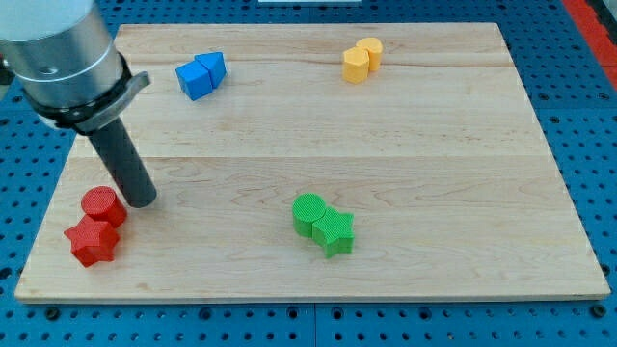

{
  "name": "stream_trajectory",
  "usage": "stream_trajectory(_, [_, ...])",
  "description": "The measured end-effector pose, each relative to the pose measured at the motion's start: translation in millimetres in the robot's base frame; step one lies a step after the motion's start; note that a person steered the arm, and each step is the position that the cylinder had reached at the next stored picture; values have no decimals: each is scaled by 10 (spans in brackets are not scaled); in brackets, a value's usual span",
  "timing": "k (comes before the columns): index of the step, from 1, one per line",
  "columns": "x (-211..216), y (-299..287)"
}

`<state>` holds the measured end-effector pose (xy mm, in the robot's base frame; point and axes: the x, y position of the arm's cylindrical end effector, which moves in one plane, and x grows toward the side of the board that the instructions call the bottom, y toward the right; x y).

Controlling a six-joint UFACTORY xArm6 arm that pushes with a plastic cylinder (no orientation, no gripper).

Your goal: Point your arm towards green star

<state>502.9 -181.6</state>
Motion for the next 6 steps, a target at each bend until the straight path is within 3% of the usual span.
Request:
stream_trajectory(2, [-350, 157])
stream_trajectory(4, [146, 428])
stream_trajectory(5, [498, 1147])
stream_trajectory(6, [617, 1363])
